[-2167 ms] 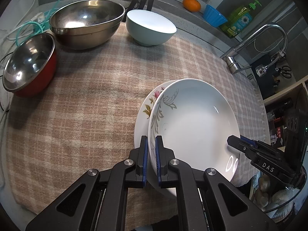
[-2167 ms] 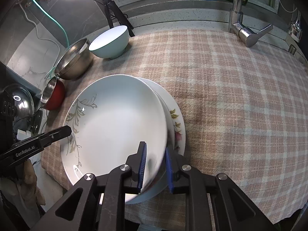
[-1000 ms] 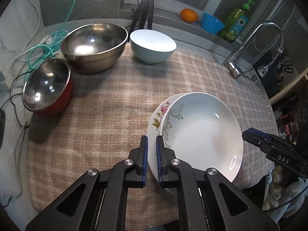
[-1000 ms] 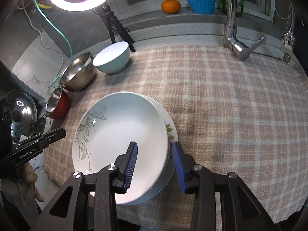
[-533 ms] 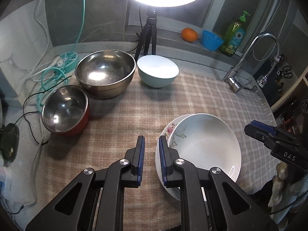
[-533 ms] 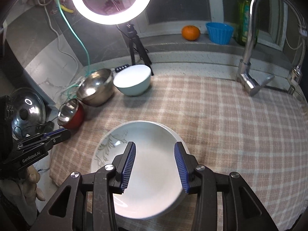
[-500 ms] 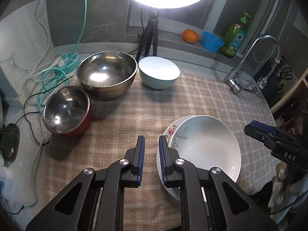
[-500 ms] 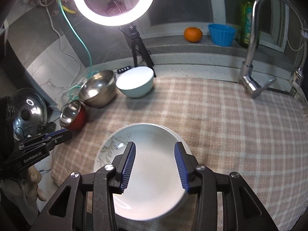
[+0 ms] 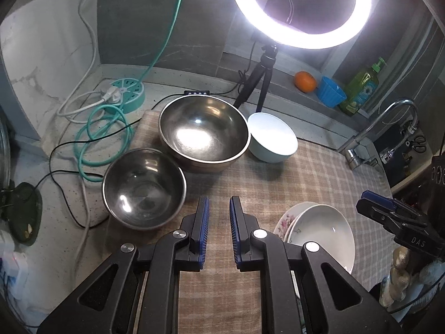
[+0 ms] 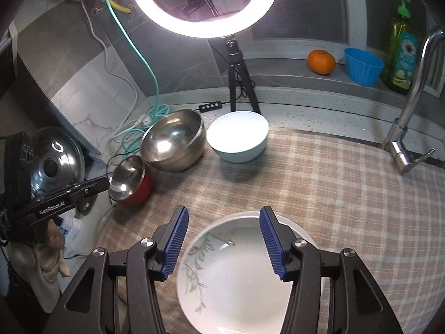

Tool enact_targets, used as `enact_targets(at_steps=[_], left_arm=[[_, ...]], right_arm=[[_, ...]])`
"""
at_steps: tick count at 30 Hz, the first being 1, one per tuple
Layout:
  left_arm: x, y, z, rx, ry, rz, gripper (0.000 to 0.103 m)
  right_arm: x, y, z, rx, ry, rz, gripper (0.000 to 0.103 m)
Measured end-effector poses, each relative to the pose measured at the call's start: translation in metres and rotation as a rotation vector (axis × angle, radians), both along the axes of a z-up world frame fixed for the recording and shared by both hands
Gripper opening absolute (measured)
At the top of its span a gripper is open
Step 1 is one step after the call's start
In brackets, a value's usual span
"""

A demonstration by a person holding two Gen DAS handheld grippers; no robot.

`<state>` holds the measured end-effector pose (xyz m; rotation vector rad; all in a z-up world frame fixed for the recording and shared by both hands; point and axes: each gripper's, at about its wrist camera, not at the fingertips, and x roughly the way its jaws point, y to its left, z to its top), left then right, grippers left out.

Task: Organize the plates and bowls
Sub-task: 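Move both grippers to the large steel bowl rim and close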

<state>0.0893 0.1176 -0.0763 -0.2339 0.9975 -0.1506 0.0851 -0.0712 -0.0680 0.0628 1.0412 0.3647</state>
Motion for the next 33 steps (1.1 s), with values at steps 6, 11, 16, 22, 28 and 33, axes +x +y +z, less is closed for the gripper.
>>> enact_targets(at_steps=[6, 11, 16, 22, 28, 33], left_arm=[[0.034, 0.025, 0.003, -0.019, 0.025, -0.032, 0.013], [0.066, 0.041, 0.000, -0.002, 0.052, -0.055, 0.013], [0.097, 0.048, -0.008, -0.001, 0.094, -0.112, 0.013], [0.131, 0.059, -0.023, -0.005, 0.143, -0.138, 0.013], [0.163, 0.066, -0.029, -0.003, 0.156, -0.158, 0.013], [0.180, 0.064, -0.039, 0.009, 0.172, -0.183, 0.013]], right_arm=[[0.024, 0.013, -0.005, 0.092, 0.058, -0.032, 0.049], [0.039, 0.030, -0.015, 0.131, 0.104, -0.047, 0.048], [0.056, 0.046, -0.026, 0.173, 0.144, -0.081, 0.044], [0.081, 0.058, -0.043, 0.244, 0.215, -0.145, 0.044], [0.105, 0.071, -0.064, 0.272, 0.276, -0.195, 0.036], [0.117, 0.077, -0.078, 0.272, 0.312, -0.232, 0.030]])
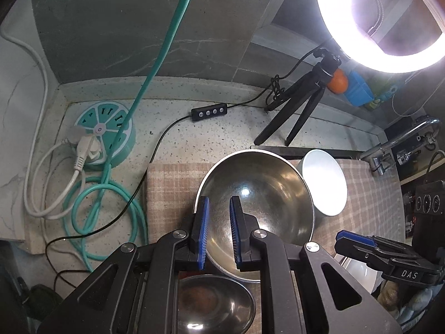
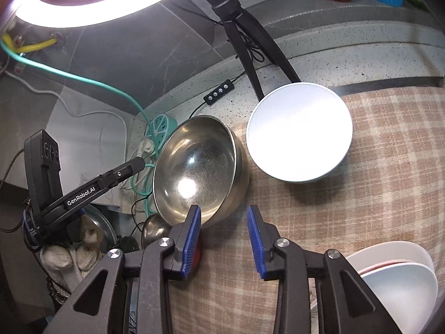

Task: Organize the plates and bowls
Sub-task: 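Move both grippers to the large steel bowl rim and close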

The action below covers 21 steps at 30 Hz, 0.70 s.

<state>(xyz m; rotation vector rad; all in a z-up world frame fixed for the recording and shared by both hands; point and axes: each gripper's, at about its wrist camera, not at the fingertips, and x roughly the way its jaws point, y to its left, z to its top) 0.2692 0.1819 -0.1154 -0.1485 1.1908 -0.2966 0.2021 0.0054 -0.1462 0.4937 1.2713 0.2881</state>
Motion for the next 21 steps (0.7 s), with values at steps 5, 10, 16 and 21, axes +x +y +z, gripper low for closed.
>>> enact_targets(at_steps=[5, 10, 16, 21], left_arm=[[0.012, 0.002, -0.008, -0.012, 0.017, 0.003, 0.013], [0.017, -0.001, -0.012, -0.013, 0.025, -0.013, 0.013], [0.021, -0.002, -0.017, 0.034, 0.017, -0.014, 0.013], [0.026, -0.001, -0.024, 0.036, 0.037, -0.022, 0.013]], right_arm=[[0.009, 0.006, -0.005, -0.012, 0.011, -0.007, 0.030], [0.019, 0.012, -0.012, -0.019, 0.025, -0.013, 0.029], [0.023, 0.016, -0.022, -0.021, 0.050, -0.013, 0.026], [0.027, 0.017, -0.027, -0.028, 0.058, -0.014, 0.026]])
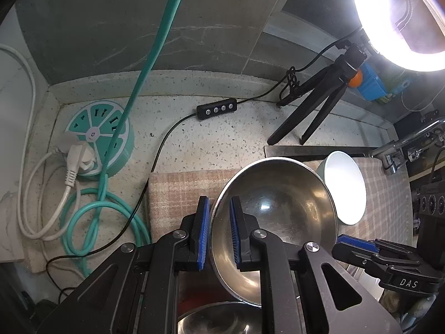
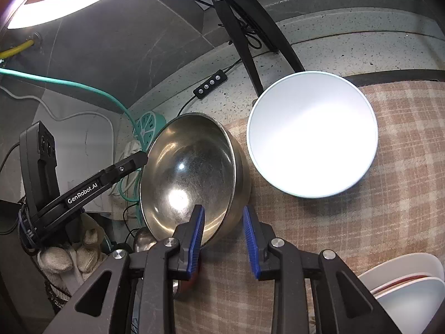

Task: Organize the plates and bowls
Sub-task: 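Move both grippers to the large steel bowl rim and close, then lift the large steel bowl by its rim with both grippers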

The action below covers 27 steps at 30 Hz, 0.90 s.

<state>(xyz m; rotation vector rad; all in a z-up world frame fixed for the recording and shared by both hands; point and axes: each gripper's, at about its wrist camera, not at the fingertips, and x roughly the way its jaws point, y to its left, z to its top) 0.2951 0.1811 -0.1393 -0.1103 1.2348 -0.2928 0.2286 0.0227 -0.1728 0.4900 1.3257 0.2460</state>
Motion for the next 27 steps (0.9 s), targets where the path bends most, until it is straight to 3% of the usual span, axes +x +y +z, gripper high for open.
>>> enact_targets(at_steps=[14, 27], left_arm=[[0.002, -0.008, -0.006, 0.026, -0.011, -0.009, 0.008], [-0.004, -0.007, -0.002, 0.006, -0.013, 0.011, 0.008]], right_arm=[[0.011, 0.001, -0.018, 0.001, 0.026, -0.011, 0.013], [0.005, -0.001, -0.013, 0.006, 0.035, -0.013, 0.013]])
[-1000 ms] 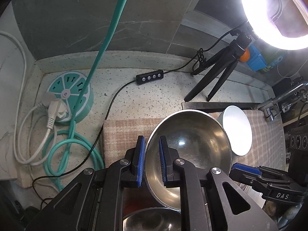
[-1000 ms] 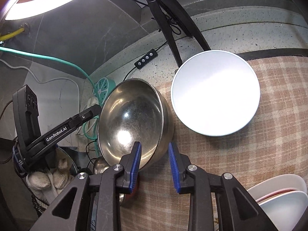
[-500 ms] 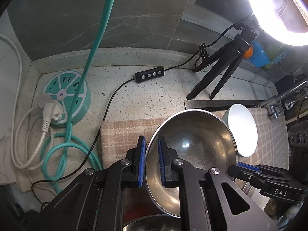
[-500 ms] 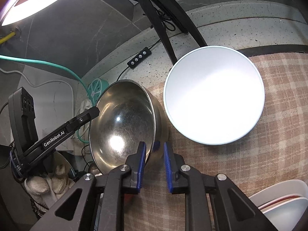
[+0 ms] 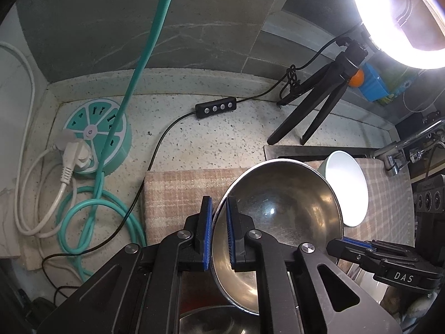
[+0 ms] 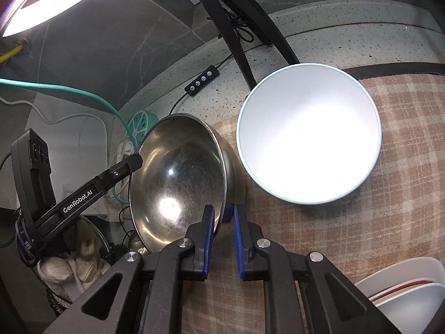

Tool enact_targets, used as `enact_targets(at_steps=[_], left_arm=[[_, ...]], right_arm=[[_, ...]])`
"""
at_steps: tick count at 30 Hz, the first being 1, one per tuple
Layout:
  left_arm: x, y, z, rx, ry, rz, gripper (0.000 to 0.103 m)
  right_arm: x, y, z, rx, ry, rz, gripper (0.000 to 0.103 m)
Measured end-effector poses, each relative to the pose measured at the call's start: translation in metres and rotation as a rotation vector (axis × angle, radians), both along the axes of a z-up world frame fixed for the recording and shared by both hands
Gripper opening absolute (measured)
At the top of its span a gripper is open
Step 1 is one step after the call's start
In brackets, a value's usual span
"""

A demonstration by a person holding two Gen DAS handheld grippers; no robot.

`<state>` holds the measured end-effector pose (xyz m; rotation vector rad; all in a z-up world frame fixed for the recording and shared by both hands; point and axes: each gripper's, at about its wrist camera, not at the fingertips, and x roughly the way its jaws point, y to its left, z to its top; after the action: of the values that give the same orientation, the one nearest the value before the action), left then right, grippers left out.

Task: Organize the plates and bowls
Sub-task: 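Lift the large steel bowl by its rim with both grippers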

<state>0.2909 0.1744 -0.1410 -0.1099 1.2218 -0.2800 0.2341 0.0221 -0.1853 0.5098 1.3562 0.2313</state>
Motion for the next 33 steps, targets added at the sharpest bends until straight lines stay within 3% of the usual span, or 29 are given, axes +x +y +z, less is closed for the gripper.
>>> enact_targets(at_steps=[15, 33], left_arm=[[-0.021, -0.008, 0.034, -0.004, -0.058, -0.002, 0.008], [-0.077, -0.023, 0.063, 0.013, -0.100, 0.043, 0.008]], right_arm=[[-0.021, -0.015, 0.030, 0.023, -0.041, 0.014, 0.013], [-0.066, -0.031, 0.058, 0.056, -0.064, 0.071, 0.013]])
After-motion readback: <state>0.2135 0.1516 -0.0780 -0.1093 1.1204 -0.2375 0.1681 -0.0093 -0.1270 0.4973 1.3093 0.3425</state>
